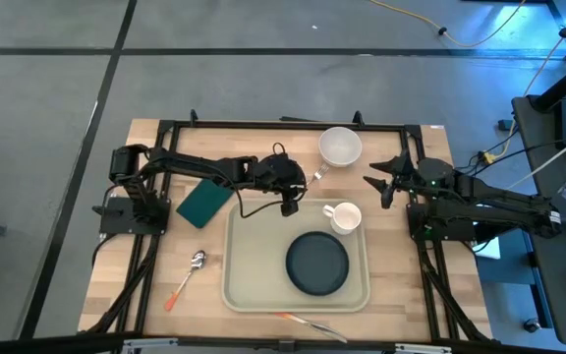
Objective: Set up tray
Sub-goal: Put the white bowl on the black plate
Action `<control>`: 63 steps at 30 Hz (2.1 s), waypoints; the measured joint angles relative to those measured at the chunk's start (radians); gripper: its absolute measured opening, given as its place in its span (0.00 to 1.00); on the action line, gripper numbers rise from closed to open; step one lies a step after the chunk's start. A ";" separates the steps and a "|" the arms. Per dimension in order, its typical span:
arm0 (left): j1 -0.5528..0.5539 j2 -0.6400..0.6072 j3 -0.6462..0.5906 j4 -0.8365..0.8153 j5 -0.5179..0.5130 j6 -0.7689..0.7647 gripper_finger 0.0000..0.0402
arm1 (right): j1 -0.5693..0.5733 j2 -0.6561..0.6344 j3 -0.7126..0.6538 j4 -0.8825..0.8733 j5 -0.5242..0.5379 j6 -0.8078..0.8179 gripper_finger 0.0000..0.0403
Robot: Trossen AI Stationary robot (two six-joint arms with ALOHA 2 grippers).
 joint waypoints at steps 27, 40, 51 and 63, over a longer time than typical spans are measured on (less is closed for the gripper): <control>0.019 -0.551 -0.344 -0.167 -0.327 -0.056 0.18 | 0.000 0.000 0.001 0.006 0.150 0.107 0.02; 0.064 -0.964 -0.821 0.227 -0.333 -0.134 0.18 | -0.152 0.292 0.231 -0.092 0.182 0.166 0.00; 0.092 -0.985 -0.905 0.249 -0.338 -0.230 0.18 | -0.356 0.642 0.441 -0.152 0.179 -0.027 0.10; 0.091 -0.984 -0.905 0.238 -0.333 -0.187 0.18 | -0.495 0.843 0.491 -0.152 0.042 0.034 0.49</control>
